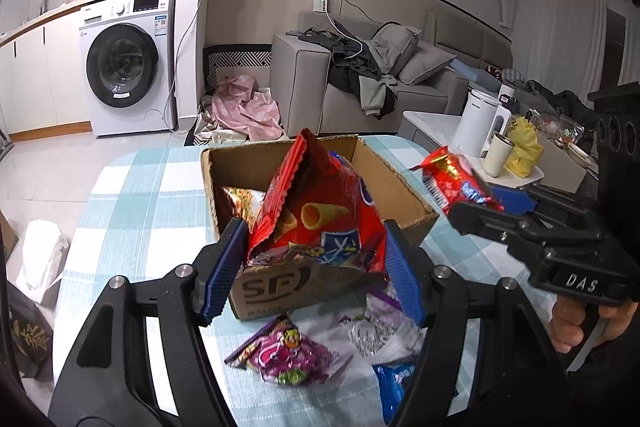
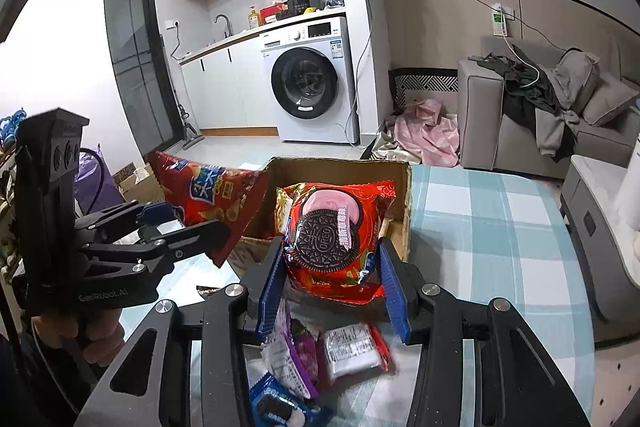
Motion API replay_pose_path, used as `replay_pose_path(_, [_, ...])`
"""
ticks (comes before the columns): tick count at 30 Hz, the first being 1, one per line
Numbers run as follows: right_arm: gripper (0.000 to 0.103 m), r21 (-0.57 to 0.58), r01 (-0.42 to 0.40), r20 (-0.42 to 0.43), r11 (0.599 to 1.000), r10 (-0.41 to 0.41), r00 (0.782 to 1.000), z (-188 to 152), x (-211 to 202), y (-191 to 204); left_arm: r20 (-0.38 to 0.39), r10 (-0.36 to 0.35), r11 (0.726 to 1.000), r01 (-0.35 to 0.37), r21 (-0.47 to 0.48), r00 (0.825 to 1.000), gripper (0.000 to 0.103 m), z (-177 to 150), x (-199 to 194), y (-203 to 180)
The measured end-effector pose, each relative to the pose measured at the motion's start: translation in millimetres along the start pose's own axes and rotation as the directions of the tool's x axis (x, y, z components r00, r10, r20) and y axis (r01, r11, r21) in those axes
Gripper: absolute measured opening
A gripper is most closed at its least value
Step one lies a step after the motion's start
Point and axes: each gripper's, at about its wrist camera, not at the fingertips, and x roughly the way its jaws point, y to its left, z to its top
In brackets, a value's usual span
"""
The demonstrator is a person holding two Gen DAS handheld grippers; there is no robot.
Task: Organize snacks
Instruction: 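Carry the red chip bag and red Oreo pack over the box with both grippers, then open both grippers to drop the bags into the box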
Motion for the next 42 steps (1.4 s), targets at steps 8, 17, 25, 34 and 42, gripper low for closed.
replay_pose_path(8, [0.045,0.014,-0.006,-0.015,1.000,0.006,1.000,6.4,17.0,-3.0,-0.014,-0.007,1.000,0.007,-0.009,1.000,0.065,9.8,26.1,0.7])
replay_pose_path(17, [0.045,0.025,-0.006,-0.035,1.000,0.006,0.999,12.0,35.9,-8.8,-0.033,0.002,1.000,-0.002,-0.019,0.999,0.065,12.4,59.4,8.1])
replay_pose_path(25, [0.045,0.050,0.000,-0.063,0.999,0.003,0.998,9.2,64.4,-11.8,-0.054,0.025,0.999,-0.026,-0.022,0.998,0.065,4.6,88.3,14.9])
replay_pose_path(34, [0.045,0.085,0.002,-0.087,0.996,0.006,0.996,5.2,86.2,-22.3,-0.071,0.059,0.998,-0.059,0.002,0.996,0.066,-0.7,110.2,18.4])
replay_pose_path(42, [0.046,0.098,-0.015,-0.075,0.995,0.023,0.997,2.0,90.6,-30.5,-0.064,0.070,0.998,-0.070,0.006,0.995,0.067,-2.5,113.0,18.8])
